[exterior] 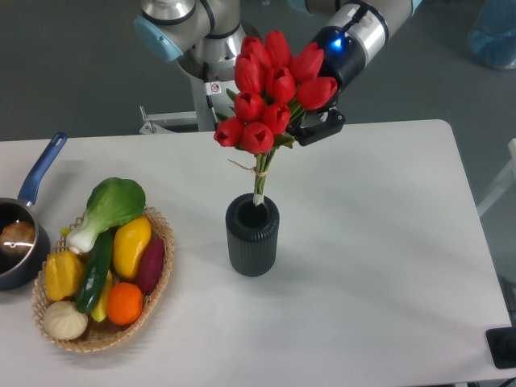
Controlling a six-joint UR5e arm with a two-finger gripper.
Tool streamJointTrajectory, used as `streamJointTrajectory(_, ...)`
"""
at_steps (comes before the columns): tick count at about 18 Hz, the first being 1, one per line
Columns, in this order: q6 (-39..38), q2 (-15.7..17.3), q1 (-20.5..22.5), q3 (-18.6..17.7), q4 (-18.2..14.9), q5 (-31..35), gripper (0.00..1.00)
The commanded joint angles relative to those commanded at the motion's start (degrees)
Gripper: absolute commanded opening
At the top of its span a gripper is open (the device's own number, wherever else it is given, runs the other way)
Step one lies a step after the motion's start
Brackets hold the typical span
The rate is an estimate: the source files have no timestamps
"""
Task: Insert the flowers into the vase
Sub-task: 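Lower the tulip stems down into the grey vase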
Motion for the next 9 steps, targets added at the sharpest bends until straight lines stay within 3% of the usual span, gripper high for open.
streamJointTrajectory(9,0.7,-2.4,0.5,-0.5,0.2,0.0,0.09)
